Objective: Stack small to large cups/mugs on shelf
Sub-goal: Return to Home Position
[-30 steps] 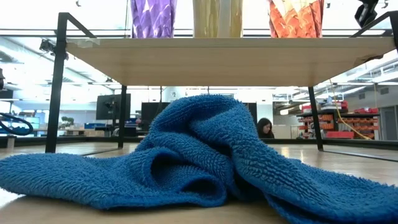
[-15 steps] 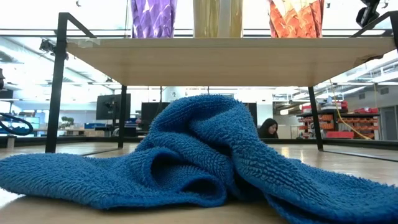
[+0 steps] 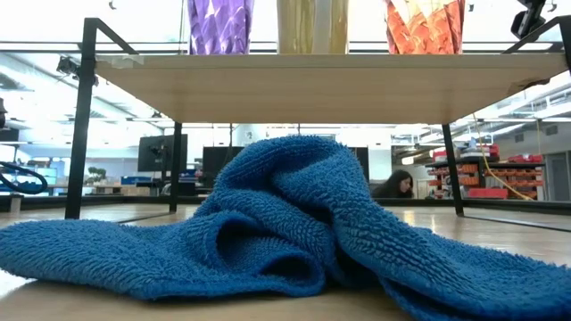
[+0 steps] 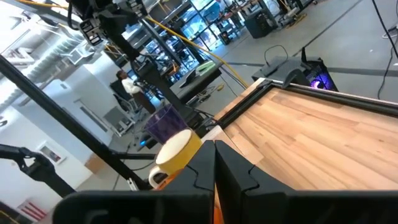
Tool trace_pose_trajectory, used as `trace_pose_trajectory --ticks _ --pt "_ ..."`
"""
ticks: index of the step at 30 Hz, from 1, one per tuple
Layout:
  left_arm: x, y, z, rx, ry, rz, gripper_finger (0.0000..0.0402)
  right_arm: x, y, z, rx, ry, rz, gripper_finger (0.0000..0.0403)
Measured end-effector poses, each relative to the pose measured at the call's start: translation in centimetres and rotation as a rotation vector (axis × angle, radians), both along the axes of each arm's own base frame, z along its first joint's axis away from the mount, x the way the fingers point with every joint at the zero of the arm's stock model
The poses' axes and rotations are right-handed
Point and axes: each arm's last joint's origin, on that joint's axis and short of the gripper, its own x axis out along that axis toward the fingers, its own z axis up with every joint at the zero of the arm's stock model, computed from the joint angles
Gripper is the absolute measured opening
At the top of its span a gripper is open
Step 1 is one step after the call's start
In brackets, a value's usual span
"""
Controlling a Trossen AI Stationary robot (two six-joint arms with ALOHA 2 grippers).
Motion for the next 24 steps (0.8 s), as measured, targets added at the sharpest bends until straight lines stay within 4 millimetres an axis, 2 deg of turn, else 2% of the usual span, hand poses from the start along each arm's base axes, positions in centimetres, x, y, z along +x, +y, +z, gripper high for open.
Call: trace_pose_trajectory --ticks 5,10,15,18,21,24 --pt "0.0 0.0 0.1 0.060 0.018 -0.021 0.0107 0.0 0.1 0.1 0.012 -0.007 0.045 0.0011" --pt "0.0 -0.2 -0.6 0.019 0.044 -0.023 0.0107 0.0 0.6 1.0 0.020 -0.098 0.204 0.0014" --pt "3.0 -1.2 -3.4 0.011 0.034 -0.080 0.0107 -0.1 0.9 2.3 -0.048 -0.231 0.304 0.0012" --pt "4.2 -1.4 -4.9 0.032 -0.042 -0.105 0.0107 -0.1 0.9 2.4 -0.065 -0.243 0.312 0.0012" --pt "4.2 -0.7 -5.9 0.049 -0.129 -0.116 0.0107 -0.3 1.0 2.9 -0.117 -0.300 0.343 0.0012" --pt "3.5 0.7 -6.8 0.059 -0.208 -0.087 0.0107 -0.6 1.1 3.9 -0.218 -0.411 0.388 0.0012"
